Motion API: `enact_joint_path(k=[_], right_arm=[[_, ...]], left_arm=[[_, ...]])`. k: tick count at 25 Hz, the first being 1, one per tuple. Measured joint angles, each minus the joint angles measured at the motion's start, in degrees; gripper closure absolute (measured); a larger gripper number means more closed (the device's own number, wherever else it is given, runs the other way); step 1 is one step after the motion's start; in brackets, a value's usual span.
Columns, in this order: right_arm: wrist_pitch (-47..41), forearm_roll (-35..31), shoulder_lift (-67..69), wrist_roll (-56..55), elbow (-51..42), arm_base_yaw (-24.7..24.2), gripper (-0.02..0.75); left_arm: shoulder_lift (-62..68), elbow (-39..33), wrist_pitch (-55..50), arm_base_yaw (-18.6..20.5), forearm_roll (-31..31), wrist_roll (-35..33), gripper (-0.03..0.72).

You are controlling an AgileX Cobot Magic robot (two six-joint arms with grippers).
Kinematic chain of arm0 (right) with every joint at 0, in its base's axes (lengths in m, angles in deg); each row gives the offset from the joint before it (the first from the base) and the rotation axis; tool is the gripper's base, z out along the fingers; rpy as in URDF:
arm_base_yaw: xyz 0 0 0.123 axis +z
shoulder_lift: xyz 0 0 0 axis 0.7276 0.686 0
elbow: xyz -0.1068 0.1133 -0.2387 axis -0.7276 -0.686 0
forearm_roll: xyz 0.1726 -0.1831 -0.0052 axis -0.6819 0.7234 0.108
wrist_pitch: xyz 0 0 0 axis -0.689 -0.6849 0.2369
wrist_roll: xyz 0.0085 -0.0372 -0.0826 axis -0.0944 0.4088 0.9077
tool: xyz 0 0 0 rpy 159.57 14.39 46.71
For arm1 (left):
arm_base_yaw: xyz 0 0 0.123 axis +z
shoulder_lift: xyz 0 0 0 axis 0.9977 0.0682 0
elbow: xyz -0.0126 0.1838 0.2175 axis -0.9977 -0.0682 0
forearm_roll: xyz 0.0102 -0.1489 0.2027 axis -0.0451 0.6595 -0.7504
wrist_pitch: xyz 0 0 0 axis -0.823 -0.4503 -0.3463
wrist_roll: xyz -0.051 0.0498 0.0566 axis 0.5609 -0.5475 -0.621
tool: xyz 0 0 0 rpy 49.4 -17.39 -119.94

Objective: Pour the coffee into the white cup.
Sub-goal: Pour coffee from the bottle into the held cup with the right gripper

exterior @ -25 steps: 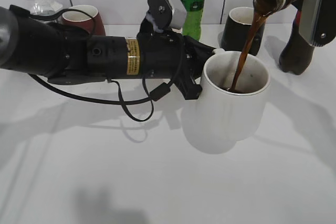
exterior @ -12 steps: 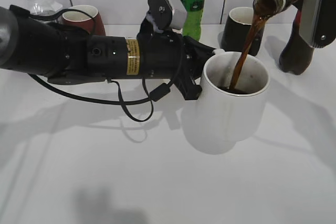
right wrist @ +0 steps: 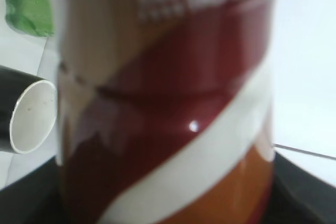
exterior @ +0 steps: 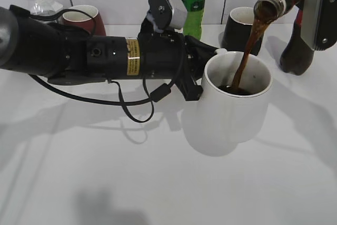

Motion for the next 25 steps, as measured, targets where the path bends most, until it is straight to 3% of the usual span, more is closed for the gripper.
enact_joint_path(k=[25], right_arm=[[0.1,-1.3,0.0,2.9,0.0,0.0,0.210]], left_arm=[[0.0,0.0,0.8,0.0,0.0,0.0,0.646]])
